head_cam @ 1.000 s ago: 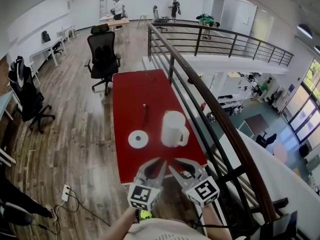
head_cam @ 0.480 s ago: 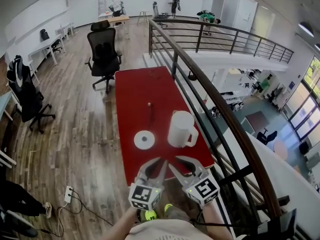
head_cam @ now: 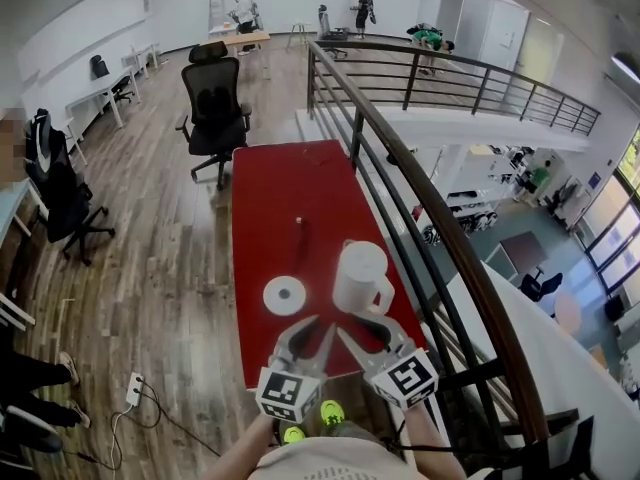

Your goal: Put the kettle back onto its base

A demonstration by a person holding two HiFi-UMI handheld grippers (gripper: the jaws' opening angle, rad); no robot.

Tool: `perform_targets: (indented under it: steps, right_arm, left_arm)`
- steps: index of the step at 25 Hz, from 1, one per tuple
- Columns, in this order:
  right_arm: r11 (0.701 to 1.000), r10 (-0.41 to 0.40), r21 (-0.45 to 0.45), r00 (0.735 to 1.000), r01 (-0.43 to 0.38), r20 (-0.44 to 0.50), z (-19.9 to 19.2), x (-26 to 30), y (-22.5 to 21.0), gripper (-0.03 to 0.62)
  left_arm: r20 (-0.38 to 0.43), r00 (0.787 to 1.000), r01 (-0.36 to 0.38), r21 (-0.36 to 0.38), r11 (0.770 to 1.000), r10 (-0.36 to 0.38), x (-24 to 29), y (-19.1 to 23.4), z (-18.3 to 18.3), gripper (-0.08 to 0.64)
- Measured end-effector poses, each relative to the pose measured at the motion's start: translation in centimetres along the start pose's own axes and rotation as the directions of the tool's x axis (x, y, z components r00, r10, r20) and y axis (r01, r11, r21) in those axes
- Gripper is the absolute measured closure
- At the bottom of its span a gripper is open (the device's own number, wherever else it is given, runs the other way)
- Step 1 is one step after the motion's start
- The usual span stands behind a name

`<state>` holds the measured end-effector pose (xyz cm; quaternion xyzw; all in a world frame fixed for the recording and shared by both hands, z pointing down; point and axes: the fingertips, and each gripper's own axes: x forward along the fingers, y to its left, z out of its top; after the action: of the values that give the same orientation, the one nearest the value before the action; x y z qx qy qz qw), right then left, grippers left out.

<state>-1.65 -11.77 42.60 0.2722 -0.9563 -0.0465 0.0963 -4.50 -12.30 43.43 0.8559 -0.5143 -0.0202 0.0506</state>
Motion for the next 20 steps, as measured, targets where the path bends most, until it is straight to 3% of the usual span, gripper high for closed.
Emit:
perform_targets:
  steps: [7, 12, 17, 20]
  right_arm:
    - [0.999, 0.039, -0.025, 0.999, -0.039, -0.007, -0.7, 0.4, -3.7, 0.483]
    - [0.999, 0.041, 0.004, 0.998, -0.041, -0.038, -2.4, 1.3, -5.0, 0.477]
    - [1.0, -0.006, 0.026, 0.997, 0.008, -0.079, -4.2, 2.0, -6.6, 0.449]
    - [0.998, -0.052, 0.041, 0.995, 0.056, -0.085, -5.7, 1.8, -7.5, 0.446]
  left_arm:
    - [-0.004, 0.998, -0.056, 0.028, 0.998, 0.056, 3.9, 0.3, -0.4, 0.46]
    - [-0.025, 0.993, -0.114, 0.013, 0.993, 0.114, 5.3, 0.9, -2.3, 0.463]
    - [-0.052, 0.992, -0.116, -0.005, 0.993, 0.115, 6.9, 1.5, -4.1, 0.465]
    - [-0.07, 0.993, -0.096, 0.023, 0.995, 0.098, 7.8, 1.3, -5.2, 0.465]
